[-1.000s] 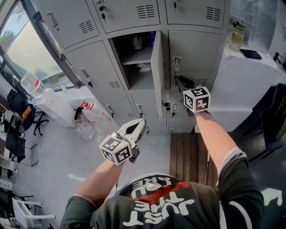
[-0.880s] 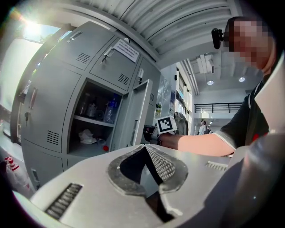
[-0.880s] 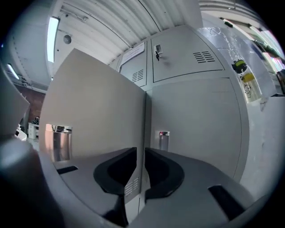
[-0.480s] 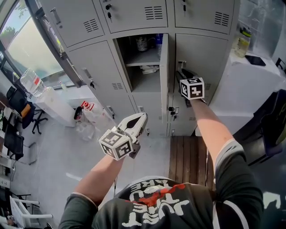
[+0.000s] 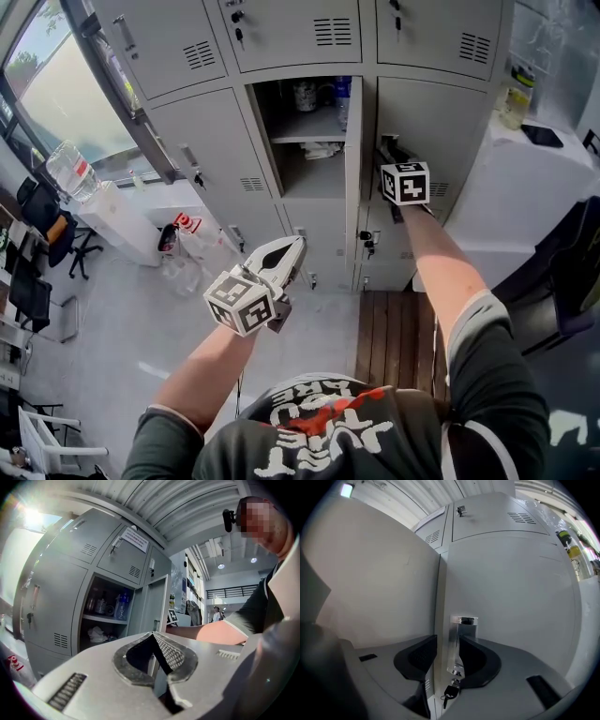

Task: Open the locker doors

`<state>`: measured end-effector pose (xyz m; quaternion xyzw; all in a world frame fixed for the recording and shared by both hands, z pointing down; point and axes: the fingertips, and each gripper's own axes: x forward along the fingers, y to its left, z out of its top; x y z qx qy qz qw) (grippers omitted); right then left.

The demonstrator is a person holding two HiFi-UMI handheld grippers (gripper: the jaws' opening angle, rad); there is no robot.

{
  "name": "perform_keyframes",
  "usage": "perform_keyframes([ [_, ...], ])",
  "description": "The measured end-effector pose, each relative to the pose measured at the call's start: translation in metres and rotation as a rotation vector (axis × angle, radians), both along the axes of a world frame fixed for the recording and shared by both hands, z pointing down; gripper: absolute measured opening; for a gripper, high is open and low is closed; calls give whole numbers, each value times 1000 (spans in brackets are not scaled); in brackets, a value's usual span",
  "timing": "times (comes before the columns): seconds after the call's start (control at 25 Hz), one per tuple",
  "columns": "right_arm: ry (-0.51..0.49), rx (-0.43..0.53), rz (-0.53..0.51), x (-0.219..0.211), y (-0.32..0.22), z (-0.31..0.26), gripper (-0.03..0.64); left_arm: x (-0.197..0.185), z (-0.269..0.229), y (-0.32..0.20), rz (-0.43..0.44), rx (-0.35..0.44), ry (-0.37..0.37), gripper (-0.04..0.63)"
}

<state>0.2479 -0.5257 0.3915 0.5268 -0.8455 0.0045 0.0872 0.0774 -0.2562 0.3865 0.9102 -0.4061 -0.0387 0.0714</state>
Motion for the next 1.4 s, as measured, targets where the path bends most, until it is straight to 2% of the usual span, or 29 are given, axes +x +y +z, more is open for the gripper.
perform_keyframes([
  [0.2,19,-8,-37,-6,-7,-1,153,-6,-1,0,-12,3,0,2],
  [0.56,-12,-18,-70,-6,-5,-2,152,-9,-3,2,-13,3,-3,2],
  [1.4,-69,1,-133,7,56,-1,153,5,-2,12,30,12,3,2],
])
